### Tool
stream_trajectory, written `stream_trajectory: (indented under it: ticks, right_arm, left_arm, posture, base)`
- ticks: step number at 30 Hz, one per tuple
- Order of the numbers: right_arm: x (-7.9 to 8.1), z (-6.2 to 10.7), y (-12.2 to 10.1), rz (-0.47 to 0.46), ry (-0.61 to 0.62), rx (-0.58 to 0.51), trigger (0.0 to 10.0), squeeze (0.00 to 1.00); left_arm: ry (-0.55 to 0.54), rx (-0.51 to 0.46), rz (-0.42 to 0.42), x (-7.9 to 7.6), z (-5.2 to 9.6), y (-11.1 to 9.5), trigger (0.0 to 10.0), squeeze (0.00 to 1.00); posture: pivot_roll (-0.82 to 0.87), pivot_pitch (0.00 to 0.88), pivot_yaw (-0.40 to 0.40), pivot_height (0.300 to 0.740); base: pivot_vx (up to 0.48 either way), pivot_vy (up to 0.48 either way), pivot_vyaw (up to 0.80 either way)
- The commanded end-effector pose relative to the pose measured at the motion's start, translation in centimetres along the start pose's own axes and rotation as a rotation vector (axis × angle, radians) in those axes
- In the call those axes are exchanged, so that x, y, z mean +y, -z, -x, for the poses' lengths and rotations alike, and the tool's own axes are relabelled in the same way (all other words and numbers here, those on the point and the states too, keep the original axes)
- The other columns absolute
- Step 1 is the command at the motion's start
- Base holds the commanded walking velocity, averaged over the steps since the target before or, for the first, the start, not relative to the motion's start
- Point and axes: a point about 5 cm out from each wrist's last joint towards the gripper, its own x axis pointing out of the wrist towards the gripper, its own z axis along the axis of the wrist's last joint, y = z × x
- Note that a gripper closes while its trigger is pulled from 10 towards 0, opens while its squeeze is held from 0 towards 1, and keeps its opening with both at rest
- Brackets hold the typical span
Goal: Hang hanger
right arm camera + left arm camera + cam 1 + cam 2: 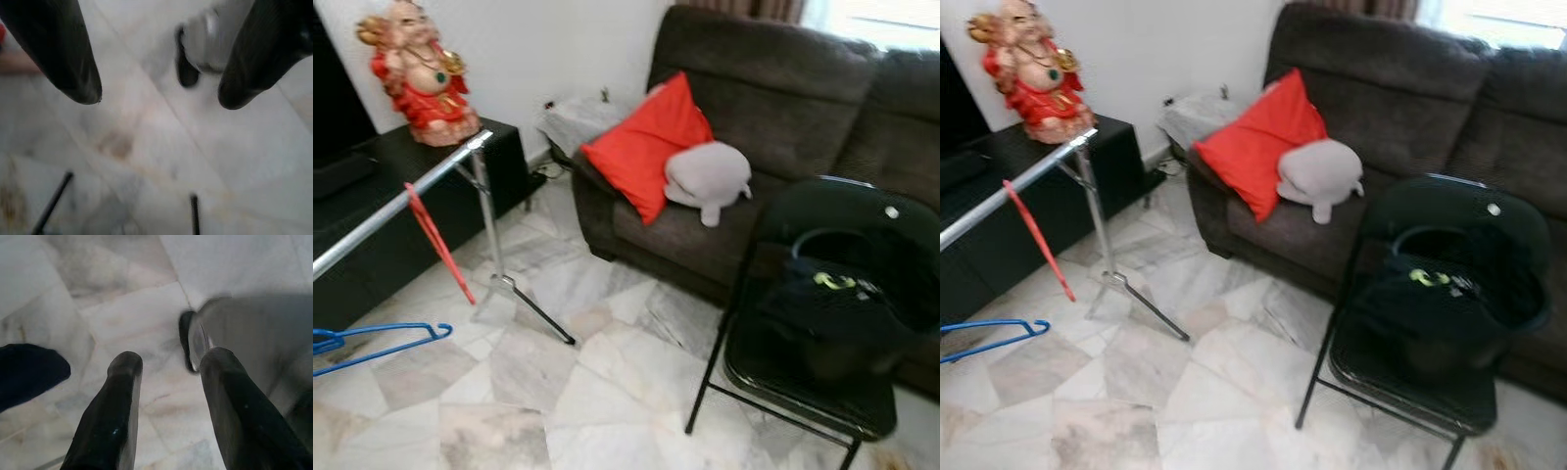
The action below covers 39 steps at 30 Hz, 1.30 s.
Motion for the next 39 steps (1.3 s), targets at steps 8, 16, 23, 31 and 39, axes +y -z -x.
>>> stream_trajectory:
  ticks: [8,16,23,31,39]
  right_arm:
    - [-0.7,0.4,1.4,-0.009,0.022,0.05,10.0,0.0]
    - [-0.7,0.4,1.1,-0.018,0.029,-0.002,10.0,0.0]
    - [-1.1,0.6,0.4,-0.008,0.09,-0.101,10.0,0.0]
    - [-1.6,1.0,-0.2,0.031,0.165,-0.199,10.0,0.0]
    - [-0.8,5.0,-14.2,0.521,0.321,-1.081,10.0,0.0]
  left_arm:
    - [0.005,0.016,-0.004,0.4,0.0,0.0,10.0,0.0]
    - [0.027,0.012,-0.023,0.5,0.1,0.1,10.0,0.0]
    - [0.034,0.018,-0.032,0.6,0.2,0.4,10.0,0.0]
    - [0.045,0.026,-0.045,0.5,0.2,0.7,10.0,0.0]
    - [0.052,0.031,-0.055,0.5,0.3,0.9,10.0,0.0]
  posture:
    - [0.05,0.059,-0.015,0.74]
    - [0.05,0.056,-0.015,0.74]
    - [0.04,0.049,-0.022,0.74]
    - [0.02,0.041,-0.027,0.74]
    - [0.01,0.032,-0.029,0.74]
  base:
    - [0.255,0.0,-0.74]
    - [0.127,0.0,-0.18]
    - [0.0,0.0,0.0]
    - [0.0,0.0,0.0]
    - [0.0,0.0,0.0]
